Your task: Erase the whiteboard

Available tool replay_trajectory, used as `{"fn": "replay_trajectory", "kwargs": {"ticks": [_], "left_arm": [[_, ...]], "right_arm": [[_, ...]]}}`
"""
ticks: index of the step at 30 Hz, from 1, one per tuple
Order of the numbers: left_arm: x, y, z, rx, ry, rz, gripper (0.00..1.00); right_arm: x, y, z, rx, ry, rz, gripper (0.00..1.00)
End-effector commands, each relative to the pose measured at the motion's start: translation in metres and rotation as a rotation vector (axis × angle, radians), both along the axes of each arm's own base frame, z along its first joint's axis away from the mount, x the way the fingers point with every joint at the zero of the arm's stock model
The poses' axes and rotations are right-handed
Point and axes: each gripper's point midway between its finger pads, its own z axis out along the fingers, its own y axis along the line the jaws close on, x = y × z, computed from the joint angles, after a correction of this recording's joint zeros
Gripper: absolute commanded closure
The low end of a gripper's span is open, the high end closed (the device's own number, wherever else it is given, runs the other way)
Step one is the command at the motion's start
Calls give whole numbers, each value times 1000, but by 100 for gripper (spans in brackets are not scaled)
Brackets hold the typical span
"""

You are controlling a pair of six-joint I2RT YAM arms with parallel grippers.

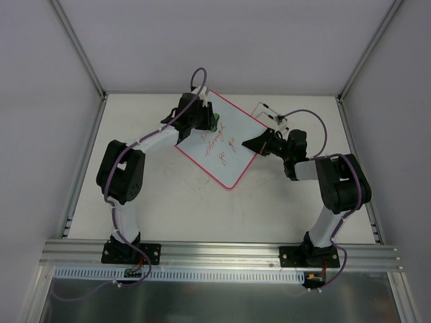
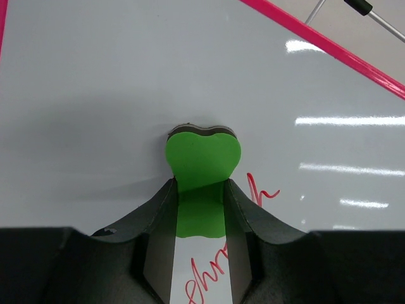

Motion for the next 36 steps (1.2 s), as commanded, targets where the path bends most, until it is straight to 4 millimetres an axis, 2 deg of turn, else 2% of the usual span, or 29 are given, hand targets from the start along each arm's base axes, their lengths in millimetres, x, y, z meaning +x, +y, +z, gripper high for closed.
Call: {"fn": "replay_trajectory", "kwargs": {"ticks": [1, 5, 13, 16, 20, 24, 25, 28, 30, 31, 33, 34, 36], "left_arm": [[-33, 11, -46, 61, 136, 14, 100], [-36, 49, -64, -8, 237, 172, 100], [-65, 86, -108, 20, 345, 351, 100], [-73, 94, -119, 7, 364, 396, 100], [-67, 94, -115, -29, 332, 410, 100], [-56, 79, -93, -32, 266, 359, 100], [-50, 70, -81, -35, 233, 333, 100], [-47, 36, -58, -49, 184, 224, 100], [-50, 14, -50, -47, 162, 163, 100], [-47, 4, -38, -57, 139, 140, 100], [-49, -14, -35, -45, 124, 86, 100], [-47, -27, -24, -65, 109, 41, 100], [-52, -42, -23, -50, 102, -12, 100]], "right_arm": [[-22, 29, 31, -27, -227, 200, 100], [-22, 29, 31, -26, -225, 200, 100], [-24, 29, 25, -31, -214, 198, 100], [-26, 29, 23, -32, -209, 201, 100], [-27, 31, 23, -32, -209, 207, 100], [-28, 31, 24, -32, -209, 209, 100], [-29, 31, 23, -32, -208, 209, 100], [-28, 32, 24, -31, -211, 209, 100], [-28, 33, 25, -31, -212, 209, 99], [-28, 33, 26, -29, -213, 208, 100], [-28, 34, 26, -28, -213, 208, 100], [-28, 35, 27, -28, -214, 210, 100], [-28, 35, 27, -28, -214, 208, 100]]}}
